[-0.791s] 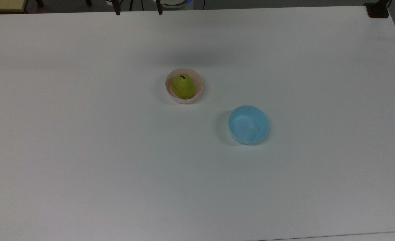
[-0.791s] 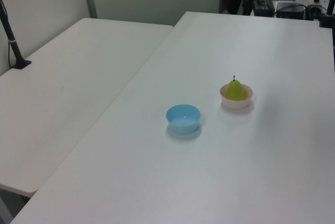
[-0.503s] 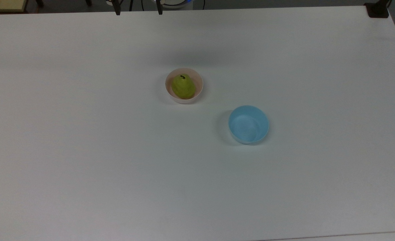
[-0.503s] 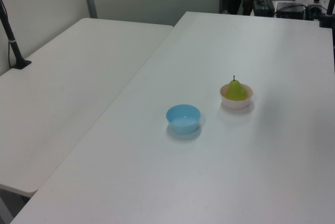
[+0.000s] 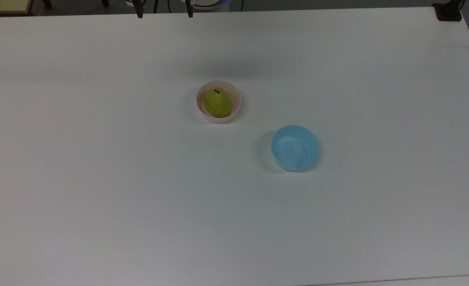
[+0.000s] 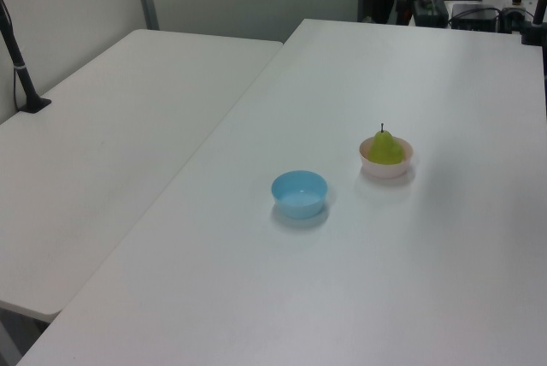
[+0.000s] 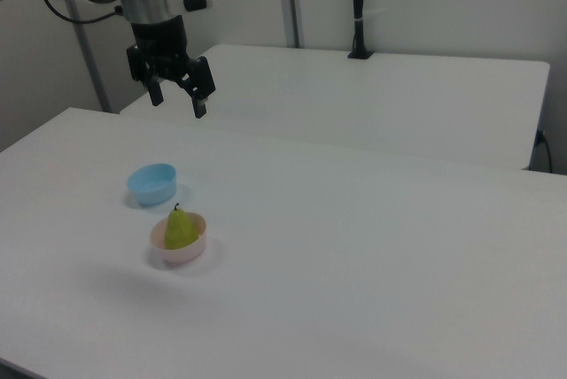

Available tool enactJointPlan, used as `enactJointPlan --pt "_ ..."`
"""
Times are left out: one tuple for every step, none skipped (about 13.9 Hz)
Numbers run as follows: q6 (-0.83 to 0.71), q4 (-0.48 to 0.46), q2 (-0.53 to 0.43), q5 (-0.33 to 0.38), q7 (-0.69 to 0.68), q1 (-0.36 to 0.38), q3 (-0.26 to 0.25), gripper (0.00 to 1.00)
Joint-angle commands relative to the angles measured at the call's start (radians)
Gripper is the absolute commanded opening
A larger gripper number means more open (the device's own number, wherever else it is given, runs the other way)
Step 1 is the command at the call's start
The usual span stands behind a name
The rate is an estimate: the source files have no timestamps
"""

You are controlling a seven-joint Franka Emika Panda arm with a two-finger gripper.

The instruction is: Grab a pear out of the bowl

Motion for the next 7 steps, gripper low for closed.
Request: enactJointPlan --pt "0.029 -0.047 -0.015 0.001 -0.157 0.006 0.000 1.00" --pt "0.028 -0.050 -0.015 -0.002 -0.252 0.005 0.000 1.00" --pt "0.028 -0.062 -0.014 -0.002 -0.367 0.005 0.000 1.00" --pt "0.029 -0.064 -0.012 -0.002 -0.392 0.006 0.000 1.00" --pt "0.031 -0.067 -0.003 -0.003 -0.393 0.020 -0.002 1.00" --pt "0.049 -0.107 0.002 -0.013 -0.390 0.064 -0.008 1.00" --pt "0.087 -0.148 0.003 -0.035 -0.358 0.087 -0.008 1.00"
